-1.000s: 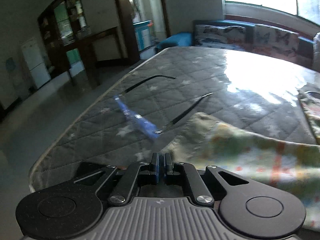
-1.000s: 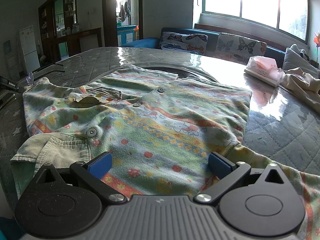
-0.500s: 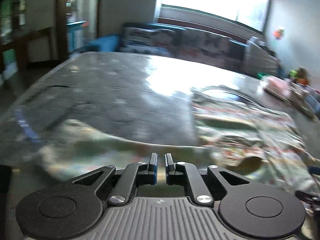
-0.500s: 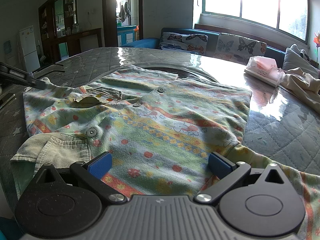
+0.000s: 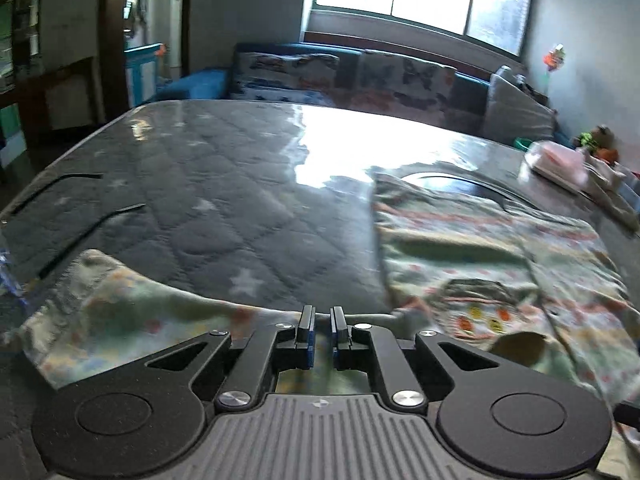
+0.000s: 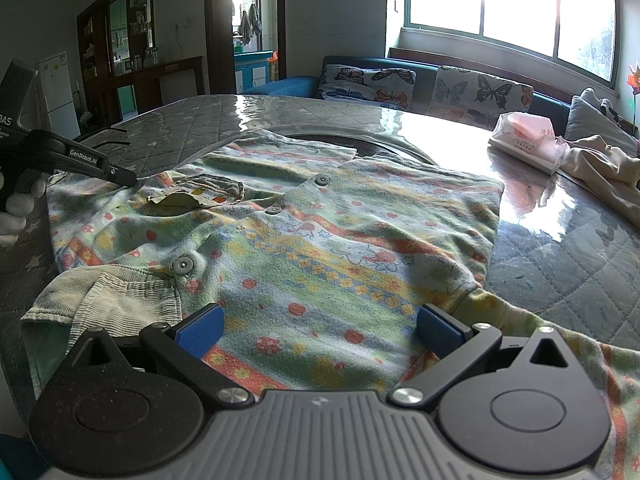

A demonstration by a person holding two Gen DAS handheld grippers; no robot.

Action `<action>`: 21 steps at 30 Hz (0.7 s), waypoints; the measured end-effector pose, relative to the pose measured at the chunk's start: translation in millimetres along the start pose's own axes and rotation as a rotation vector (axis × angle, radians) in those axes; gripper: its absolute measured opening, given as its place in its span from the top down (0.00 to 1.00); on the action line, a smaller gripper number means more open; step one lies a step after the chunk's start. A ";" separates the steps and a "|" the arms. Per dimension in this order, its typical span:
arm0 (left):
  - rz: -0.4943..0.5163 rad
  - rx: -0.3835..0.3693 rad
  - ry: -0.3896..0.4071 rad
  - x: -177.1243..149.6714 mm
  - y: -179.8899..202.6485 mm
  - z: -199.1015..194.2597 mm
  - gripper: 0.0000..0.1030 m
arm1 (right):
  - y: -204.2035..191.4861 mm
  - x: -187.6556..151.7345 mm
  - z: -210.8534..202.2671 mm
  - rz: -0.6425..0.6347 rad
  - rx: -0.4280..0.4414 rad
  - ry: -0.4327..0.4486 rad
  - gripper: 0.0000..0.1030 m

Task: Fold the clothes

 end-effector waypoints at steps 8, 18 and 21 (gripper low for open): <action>-0.001 0.033 0.001 -0.9 -8.2 -4.1 0.88 | 0.0 -0.1 0.0 0.000 0.000 0.000 0.00; 0.128 -0.080 0.053 12.2 62.0 -22.4 0.55 | -0.5 0.0 -0.4 0.001 0.000 0.000 0.00; 0.182 -0.058 0.043 12.9 81.1 -9.9 0.55 | -0.5 0.1 -0.4 0.001 0.000 0.000 0.00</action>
Point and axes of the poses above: each gripper's, at about its wrist camera, not at the fingertips, and z roughly the way its jaws point, y to its right, x to its top, the point moved 4 cm from there along z, roughly the way its jaws point, and after that the axes turned 5 degrees about z, right-handed, at the moved point
